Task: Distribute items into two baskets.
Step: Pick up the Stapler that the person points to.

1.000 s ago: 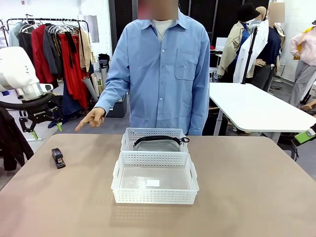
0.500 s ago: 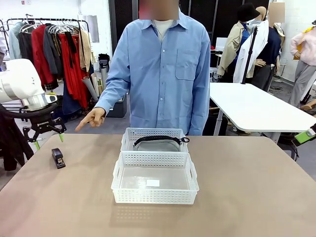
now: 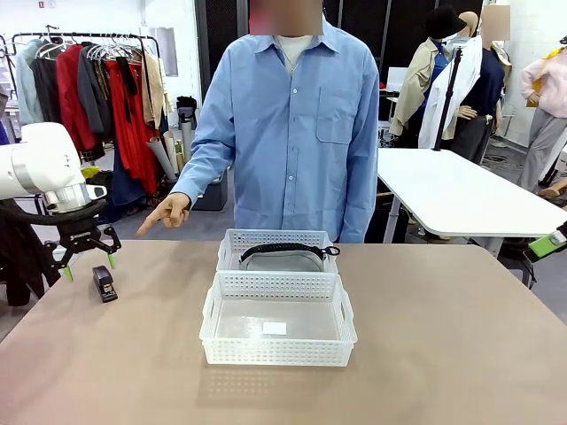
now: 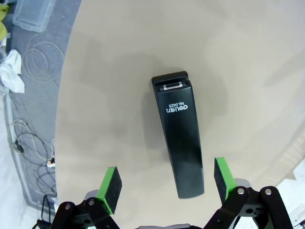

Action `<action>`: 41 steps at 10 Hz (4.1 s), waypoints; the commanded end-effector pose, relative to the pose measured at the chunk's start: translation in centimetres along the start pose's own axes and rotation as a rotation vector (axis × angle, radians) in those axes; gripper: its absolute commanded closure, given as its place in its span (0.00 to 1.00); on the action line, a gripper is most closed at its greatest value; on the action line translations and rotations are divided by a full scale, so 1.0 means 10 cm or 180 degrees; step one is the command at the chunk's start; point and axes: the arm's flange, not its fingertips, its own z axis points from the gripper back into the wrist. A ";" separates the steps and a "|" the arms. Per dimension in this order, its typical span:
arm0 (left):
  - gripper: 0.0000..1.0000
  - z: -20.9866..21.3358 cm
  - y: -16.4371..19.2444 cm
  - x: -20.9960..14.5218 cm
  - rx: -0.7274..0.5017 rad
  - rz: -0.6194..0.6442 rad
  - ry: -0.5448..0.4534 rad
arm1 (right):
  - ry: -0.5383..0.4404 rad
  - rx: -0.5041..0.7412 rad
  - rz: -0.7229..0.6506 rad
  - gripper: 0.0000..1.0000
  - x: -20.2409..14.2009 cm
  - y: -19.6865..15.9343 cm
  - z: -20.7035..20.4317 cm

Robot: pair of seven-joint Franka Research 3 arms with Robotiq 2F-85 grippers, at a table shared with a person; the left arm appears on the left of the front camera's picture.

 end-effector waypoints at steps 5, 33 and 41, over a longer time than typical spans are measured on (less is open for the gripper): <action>0.00 -0.18 -0.01 0.00 0.0106 0.0041 -0.0077 | -0.0019 0.0018 0.0018 0.00 0.00 0.00 0.00; 1.00 0.88 0.05 -1.57 0.0240 -0.1278 -0.0257 | -0.0019 0.0018 0.0018 0.00 0.00 0.00 0.00; 1.00 1.59 0.15 -1.71 0.0110 -0.3074 -0.0006 | -0.0019 0.0018 0.0018 0.00 0.00 0.00 0.00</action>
